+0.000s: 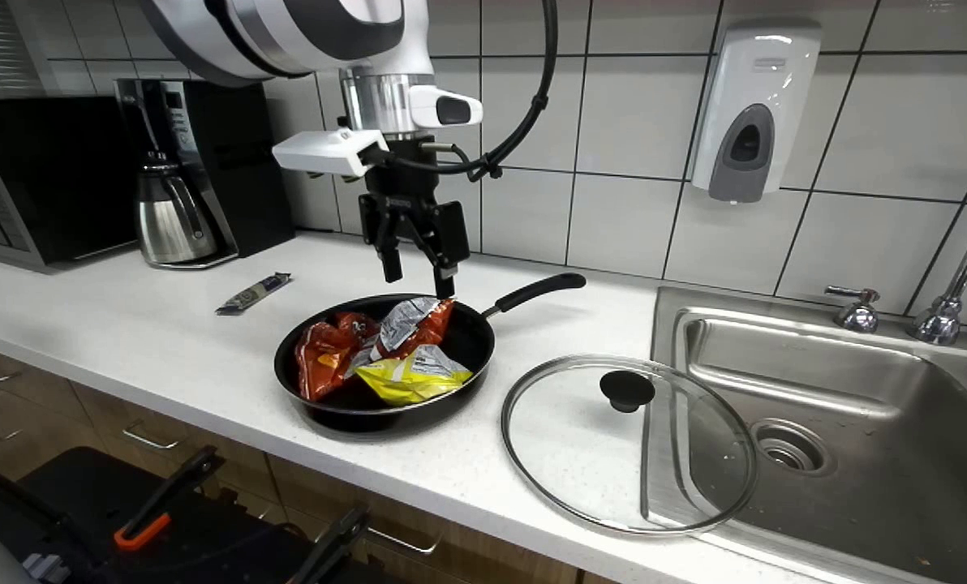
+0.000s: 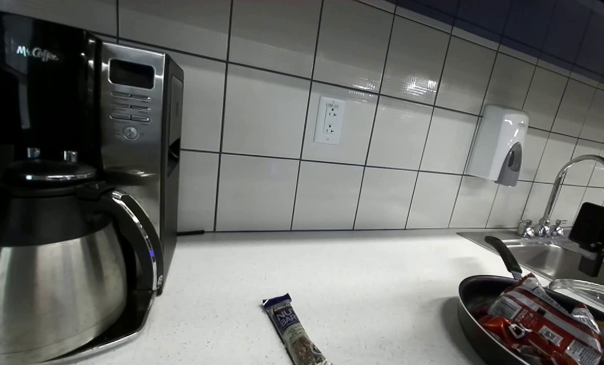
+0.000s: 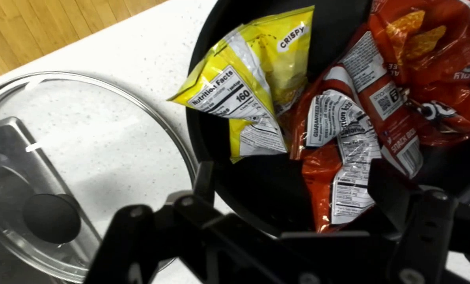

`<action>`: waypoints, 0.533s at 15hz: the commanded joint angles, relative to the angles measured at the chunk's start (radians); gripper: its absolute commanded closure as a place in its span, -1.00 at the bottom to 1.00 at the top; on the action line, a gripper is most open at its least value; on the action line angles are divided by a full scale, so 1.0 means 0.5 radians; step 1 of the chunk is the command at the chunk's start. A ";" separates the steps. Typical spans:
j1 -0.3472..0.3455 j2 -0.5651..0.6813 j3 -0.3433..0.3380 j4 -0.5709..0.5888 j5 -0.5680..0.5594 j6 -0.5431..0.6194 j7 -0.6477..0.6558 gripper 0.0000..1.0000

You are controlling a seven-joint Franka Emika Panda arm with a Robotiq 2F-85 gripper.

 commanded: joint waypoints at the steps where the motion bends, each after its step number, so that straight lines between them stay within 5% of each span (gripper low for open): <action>1: -0.106 -0.159 0.013 -0.079 -0.091 -0.072 0.136 -1.00; 8: -0.112 -0.095 0.011 -0.043 -0.030 -0.070 0.126 -1.00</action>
